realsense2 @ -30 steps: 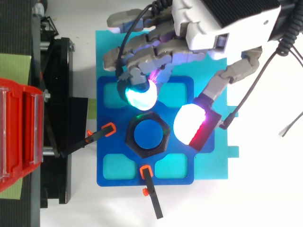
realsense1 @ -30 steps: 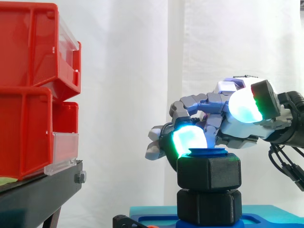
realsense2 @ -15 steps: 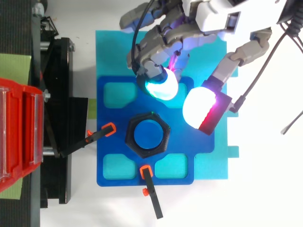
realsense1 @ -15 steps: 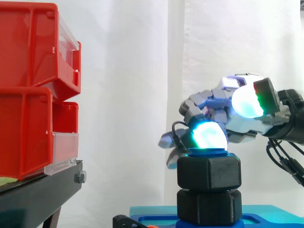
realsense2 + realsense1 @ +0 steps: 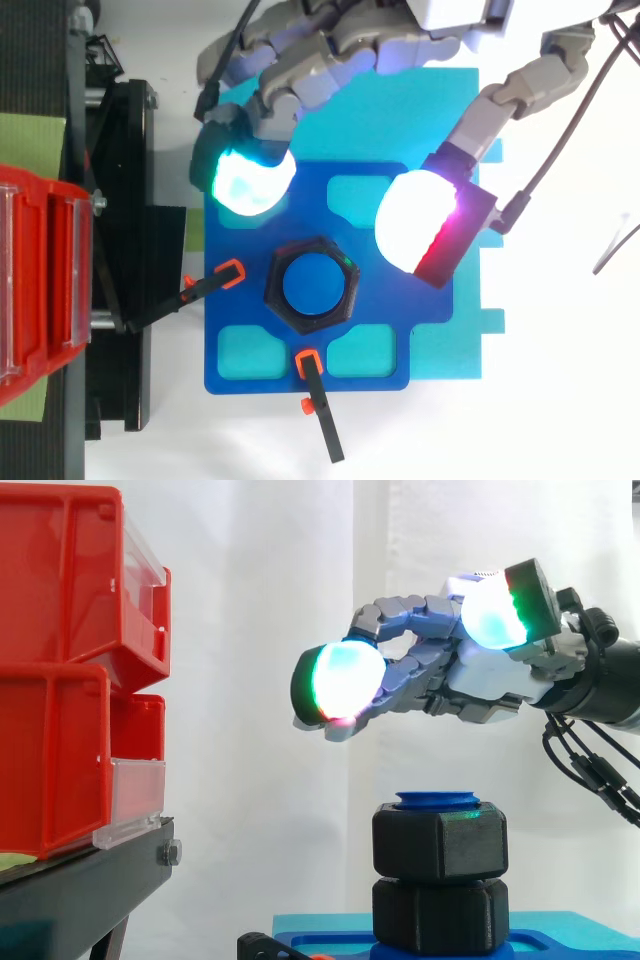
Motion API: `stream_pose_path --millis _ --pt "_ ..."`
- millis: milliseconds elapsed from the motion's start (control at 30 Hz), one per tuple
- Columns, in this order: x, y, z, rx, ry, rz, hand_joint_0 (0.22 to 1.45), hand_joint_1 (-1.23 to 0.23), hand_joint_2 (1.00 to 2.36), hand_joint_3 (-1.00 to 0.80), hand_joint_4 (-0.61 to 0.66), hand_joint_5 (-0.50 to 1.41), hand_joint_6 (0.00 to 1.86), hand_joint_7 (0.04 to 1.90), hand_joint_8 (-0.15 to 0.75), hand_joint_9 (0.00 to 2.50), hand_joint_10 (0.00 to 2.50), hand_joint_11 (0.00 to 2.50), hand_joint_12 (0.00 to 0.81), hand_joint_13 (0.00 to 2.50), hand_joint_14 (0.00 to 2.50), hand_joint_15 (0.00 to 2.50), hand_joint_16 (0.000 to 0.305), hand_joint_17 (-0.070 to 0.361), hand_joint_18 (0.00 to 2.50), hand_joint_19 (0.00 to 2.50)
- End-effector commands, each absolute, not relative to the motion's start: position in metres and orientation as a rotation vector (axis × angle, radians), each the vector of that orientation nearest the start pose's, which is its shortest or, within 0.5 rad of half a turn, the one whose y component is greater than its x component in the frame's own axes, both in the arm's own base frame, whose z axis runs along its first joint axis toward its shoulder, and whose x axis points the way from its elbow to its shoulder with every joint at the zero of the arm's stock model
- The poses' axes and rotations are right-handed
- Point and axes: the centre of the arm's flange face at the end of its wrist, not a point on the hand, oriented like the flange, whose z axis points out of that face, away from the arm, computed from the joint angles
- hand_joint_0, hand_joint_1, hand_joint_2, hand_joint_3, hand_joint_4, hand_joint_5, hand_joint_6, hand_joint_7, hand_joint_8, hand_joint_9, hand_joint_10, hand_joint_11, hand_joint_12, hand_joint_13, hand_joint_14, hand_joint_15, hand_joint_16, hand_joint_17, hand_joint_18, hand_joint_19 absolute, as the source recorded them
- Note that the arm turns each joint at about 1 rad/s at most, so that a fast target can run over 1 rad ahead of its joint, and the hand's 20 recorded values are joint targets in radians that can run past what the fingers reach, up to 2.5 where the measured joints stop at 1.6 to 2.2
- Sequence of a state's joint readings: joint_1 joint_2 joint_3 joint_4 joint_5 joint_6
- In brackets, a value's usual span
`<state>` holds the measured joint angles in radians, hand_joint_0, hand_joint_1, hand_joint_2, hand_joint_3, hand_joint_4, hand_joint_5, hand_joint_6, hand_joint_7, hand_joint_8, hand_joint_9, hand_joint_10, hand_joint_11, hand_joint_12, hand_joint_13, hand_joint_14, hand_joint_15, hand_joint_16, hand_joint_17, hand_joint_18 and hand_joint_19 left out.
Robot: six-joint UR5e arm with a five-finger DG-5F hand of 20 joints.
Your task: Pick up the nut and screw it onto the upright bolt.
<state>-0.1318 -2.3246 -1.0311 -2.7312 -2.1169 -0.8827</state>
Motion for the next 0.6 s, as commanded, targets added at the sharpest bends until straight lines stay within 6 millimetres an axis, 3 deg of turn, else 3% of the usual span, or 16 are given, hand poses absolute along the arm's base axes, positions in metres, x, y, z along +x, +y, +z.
stream_pose_path --millis 0,100,567 --pt "0.760 -0.176 0.299 0.139 1.461 0.828 0.48 -0.39 1.00 -0.50 0.07 -0.19 0.50 0.66 0.210 0.54 0.00 0.00 0.302 0.28 0.00 0.00 0.031 0.070 0.00 0.00" --pt "0.760 -0.167 0.287 0.144 1.459 0.827 0.48 -0.39 1.00 -0.50 0.07 -0.19 0.50 0.64 0.210 0.52 0.00 0.00 0.302 0.26 0.00 0.00 0.032 0.071 0.00 0.00" --pt "0.768 -0.130 0.283 0.130 1.456 0.835 0.48 -0.38 1.00 -0.50 0.06 -0.20 0.50 0.62 0.205 0.47 0.00 0.00 0.309 0.22 0.00 0.00 0.033 0.074 0.00 0.00"
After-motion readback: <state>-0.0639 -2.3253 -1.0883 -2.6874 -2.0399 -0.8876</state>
